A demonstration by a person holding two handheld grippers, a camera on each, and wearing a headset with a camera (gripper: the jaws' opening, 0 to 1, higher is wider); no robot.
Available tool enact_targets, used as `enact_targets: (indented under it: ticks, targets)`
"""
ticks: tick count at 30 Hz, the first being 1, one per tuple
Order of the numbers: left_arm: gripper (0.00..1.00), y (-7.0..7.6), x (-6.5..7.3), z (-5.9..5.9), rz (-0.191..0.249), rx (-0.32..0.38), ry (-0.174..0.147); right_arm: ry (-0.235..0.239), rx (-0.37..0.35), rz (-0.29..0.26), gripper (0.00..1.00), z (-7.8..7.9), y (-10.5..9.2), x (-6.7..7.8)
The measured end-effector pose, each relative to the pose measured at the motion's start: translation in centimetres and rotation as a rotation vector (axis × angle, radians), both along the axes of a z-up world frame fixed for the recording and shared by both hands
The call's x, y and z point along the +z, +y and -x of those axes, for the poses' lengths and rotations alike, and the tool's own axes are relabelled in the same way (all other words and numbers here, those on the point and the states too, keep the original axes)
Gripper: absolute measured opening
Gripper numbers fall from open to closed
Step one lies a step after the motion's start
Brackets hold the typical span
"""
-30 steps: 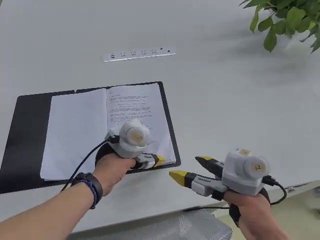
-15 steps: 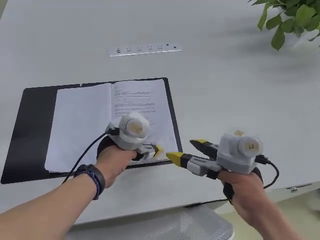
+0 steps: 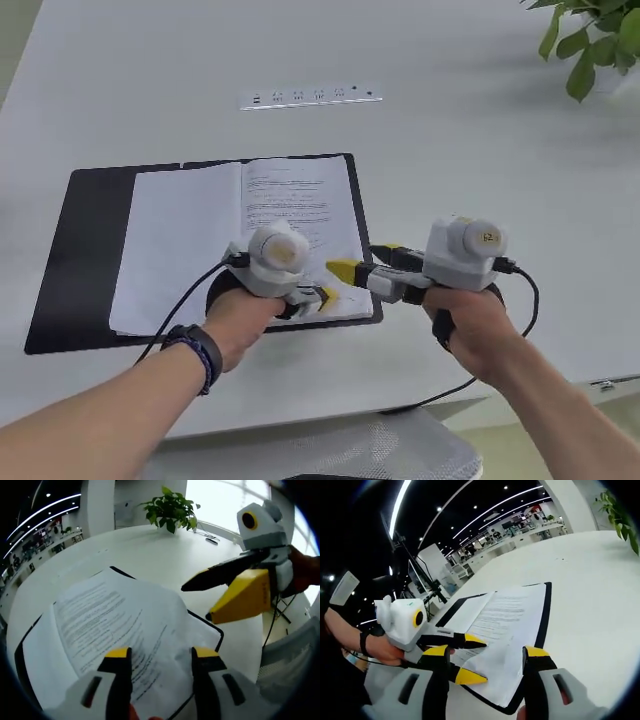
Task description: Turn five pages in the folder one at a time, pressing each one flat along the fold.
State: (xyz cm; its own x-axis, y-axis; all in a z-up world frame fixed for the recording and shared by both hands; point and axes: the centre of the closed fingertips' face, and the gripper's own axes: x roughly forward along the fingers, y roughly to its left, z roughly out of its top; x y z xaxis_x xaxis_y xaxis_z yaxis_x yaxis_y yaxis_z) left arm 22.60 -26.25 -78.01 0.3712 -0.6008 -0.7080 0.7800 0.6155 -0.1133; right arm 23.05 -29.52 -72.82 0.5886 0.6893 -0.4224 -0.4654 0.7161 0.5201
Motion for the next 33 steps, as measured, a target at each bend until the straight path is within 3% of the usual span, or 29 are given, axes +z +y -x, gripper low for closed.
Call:
enact_targets:
  ticks: [7,21,25,33]
  targets:
    - [0.5,0.1,0.0,0.7,0.013,-0.001,0.009,0.065,0.018,-0.079,0.56,-0.5,0.8,-1.3]
    - [0.6,0.8,1.0,2.7,0.038,-0.001,0.049,0.083,-0.034,-0.149,0.44,1.0,0.2,-0.8]
    - [0.61,1.3,1.7,3.1,0.04,-0.001,0.035,0.115,-0.048,-0.171,0.33,1.3,0.3,-0.8]
    - [0.63,2.9,3.1,2.8,0.066,0.04,0.015,0.109,-0.051,-0.154,0.21,1.3,0.9,-0.8]
